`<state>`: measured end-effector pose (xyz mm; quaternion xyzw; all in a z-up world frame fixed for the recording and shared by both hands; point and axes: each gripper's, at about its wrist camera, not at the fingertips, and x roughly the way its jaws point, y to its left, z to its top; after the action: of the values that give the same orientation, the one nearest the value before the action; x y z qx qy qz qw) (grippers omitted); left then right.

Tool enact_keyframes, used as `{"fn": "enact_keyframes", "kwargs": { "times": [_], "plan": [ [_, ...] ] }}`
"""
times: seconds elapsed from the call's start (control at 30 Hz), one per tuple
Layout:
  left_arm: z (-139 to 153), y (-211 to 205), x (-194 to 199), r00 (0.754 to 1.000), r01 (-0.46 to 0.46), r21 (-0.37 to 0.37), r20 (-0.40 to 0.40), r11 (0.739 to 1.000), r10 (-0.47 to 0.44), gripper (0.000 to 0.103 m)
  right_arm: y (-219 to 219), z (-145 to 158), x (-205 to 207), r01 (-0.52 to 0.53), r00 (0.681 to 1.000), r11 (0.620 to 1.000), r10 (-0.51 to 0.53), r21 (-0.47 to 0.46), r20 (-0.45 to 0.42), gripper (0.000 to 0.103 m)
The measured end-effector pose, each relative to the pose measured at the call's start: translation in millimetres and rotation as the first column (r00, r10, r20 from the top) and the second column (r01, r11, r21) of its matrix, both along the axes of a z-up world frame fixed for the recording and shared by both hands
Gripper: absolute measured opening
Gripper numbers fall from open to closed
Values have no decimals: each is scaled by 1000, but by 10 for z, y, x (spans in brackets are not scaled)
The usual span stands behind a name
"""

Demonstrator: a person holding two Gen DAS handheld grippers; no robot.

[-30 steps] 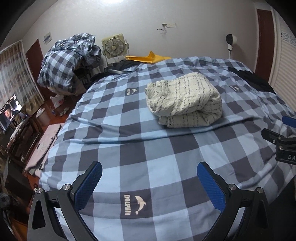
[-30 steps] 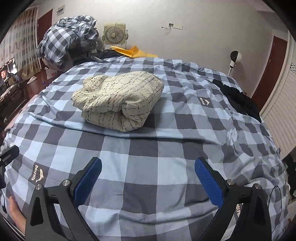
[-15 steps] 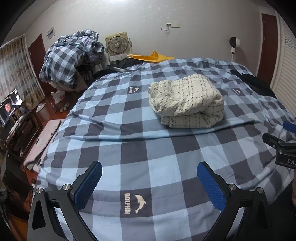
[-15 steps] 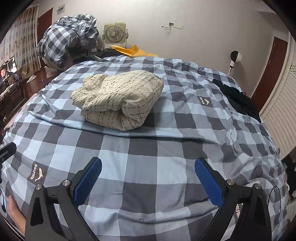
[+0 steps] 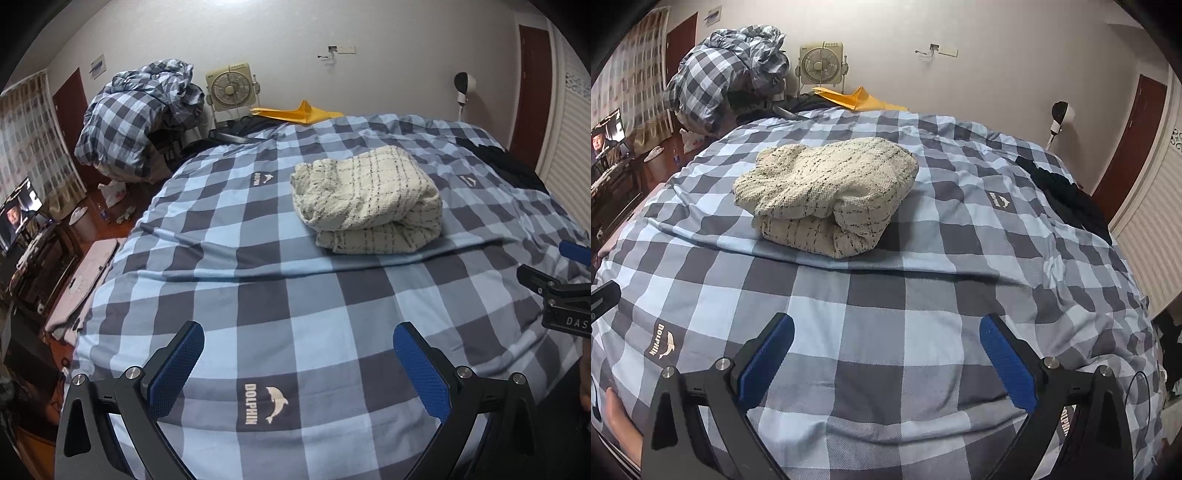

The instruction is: Fold small clothes

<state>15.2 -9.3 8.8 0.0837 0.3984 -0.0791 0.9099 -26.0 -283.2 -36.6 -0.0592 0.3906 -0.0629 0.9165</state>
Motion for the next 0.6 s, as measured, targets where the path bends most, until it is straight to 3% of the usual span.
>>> {"fn": "enact_keyframes", "kwargs": {
  "times": [0.17, 0.6],
  "plan": [
    [0, -50, -28, 1000, 8, 33, 13, 999, -8, 103, -4, 1, 3, -1, 1000, 1000, 1, -1, 2, 99],
    [21, -51, -30, 1000, 30, 3, 1, 1000, -30, 103, 1, 3, -4, 4, 1000, 1000, -4, -4, -1, 99]
  ]
}}
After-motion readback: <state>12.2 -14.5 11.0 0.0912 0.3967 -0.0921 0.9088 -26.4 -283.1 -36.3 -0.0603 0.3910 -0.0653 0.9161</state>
